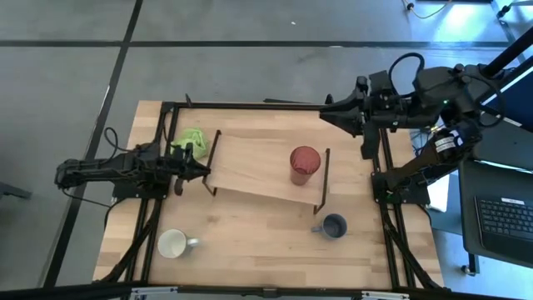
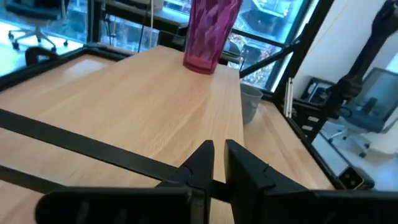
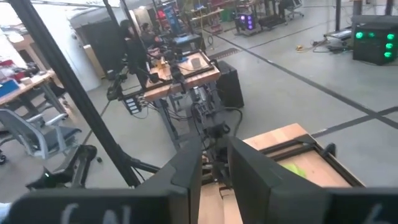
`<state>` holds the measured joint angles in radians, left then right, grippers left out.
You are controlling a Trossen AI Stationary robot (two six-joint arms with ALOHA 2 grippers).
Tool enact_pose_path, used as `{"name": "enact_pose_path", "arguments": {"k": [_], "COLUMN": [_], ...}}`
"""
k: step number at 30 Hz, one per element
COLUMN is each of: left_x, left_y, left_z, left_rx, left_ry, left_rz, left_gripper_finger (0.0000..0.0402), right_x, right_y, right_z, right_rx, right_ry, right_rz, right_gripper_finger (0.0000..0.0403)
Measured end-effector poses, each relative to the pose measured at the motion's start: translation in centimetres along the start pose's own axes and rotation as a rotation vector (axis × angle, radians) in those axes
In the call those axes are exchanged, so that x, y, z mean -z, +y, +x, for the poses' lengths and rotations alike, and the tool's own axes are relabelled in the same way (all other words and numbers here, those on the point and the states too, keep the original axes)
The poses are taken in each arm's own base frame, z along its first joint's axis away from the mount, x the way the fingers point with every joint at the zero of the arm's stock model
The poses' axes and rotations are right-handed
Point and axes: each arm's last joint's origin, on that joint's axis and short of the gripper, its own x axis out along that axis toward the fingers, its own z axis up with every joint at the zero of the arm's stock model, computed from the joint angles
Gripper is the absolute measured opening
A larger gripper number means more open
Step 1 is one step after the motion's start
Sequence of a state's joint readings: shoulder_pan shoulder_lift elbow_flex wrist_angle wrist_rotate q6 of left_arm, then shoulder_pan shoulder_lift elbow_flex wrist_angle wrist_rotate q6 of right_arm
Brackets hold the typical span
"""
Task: Stack small to large cups/mugs on shelf
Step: Adjust the shelf on the table
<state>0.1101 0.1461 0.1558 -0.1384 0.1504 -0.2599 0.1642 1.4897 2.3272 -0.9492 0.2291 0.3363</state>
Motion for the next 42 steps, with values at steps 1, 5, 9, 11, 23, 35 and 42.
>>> {"name": "enact_pose_path", "arguments": {"k": [1,5,9,11,23,35,42], "left_x": [-0.1,-0.5,-1.0,-0.8,-0.2,-2.3,-6.3], "left_y": [0.0,-0.2,-0.5,-0.4,0.1,-1.1,-2.7], "left_z": [-0.1,-0.4,-0.7,-0.8,-1.7,-2.7,-5.2], "left_rx": [0.003,0.014,0.066,0.041,-0.124,0.033,0.130], "left_ry": [-0.017,-0.074,-0.117,-0.098,-0.027,-0.101,-0.221], "left_rz": [0.009,0.033,0.045,0.047,0.085,0.032,0.003], "left_gripper_finger": [0.0035,0.0035,0.0035,0.0035,0.0035,0.0035,0.0035], "right_x": [0.1,0.3,0.7,0.8,1.5,1.8,1.8], "right_y": [-0.1,-0.3,-0.5,-0.6,-0.8,-0.9,-0.9], "right_z": [-0.1,-0.4,-0.4,-0.4,-0.5,-0.1,-0.1], "right_rx": [0.013,0.031,0.056,0.062,0.108,0.117,0.116], "right_ry": [0.007,0.037,0.072,0.085,0.145,0.167,0.168], "right_rz": [-0.002,-0.007,0.008,0.014,0.053,0.052,0.046], "right_gripper_finger": [0.0079,0.0079,0.0079,0.0079,0.0079,0.0079,0.0079]}}
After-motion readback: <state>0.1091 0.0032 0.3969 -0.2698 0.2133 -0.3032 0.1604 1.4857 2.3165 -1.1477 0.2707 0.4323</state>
